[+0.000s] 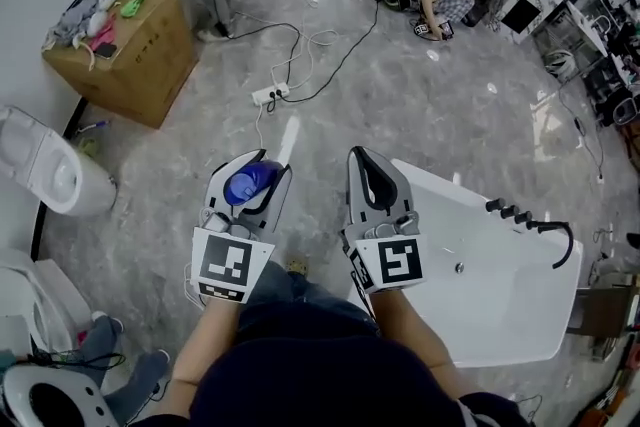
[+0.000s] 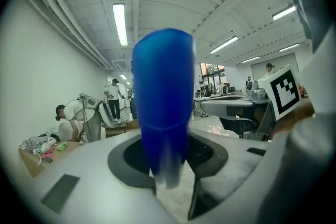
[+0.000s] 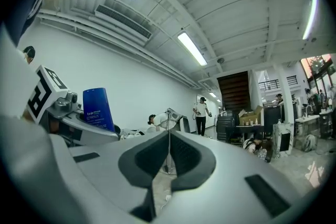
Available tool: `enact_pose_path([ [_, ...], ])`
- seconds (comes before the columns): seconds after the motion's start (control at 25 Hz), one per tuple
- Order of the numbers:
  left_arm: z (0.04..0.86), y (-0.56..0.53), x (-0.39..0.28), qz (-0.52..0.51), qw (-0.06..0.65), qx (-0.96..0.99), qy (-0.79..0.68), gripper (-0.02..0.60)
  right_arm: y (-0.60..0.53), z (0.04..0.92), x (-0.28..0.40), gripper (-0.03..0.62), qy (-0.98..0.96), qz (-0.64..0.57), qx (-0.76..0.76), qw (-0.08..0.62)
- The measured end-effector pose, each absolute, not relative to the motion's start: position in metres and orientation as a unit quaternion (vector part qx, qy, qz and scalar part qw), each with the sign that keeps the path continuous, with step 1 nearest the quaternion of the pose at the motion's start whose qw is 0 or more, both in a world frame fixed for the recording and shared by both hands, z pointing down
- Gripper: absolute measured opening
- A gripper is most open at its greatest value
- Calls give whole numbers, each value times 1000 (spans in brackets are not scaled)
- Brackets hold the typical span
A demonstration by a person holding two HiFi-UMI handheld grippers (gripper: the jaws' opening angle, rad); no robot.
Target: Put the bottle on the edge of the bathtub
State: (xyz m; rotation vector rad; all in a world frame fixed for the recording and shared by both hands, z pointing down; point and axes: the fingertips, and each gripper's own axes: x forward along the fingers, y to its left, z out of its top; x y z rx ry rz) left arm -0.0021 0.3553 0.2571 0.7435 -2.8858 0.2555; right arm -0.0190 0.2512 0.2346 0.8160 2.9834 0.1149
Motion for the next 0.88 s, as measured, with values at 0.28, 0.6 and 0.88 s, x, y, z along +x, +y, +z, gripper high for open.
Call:
enact_pose_path([
  [0.28, 262, 330, -39, 91, 81, 269, -955, 164, 208, 242, -42, 28, 975, 39, 220, 9],
  [0.6, 269, 295, -146, 98, 72, 359, -925, 164, 175, 251, -126, 29, 990, 48, 134, 13],
  [0.88, 266, 247, -254, 139, 39, 490, -860, 164, 147, 258, -212, 28, 998, 48, 23, 17],
])
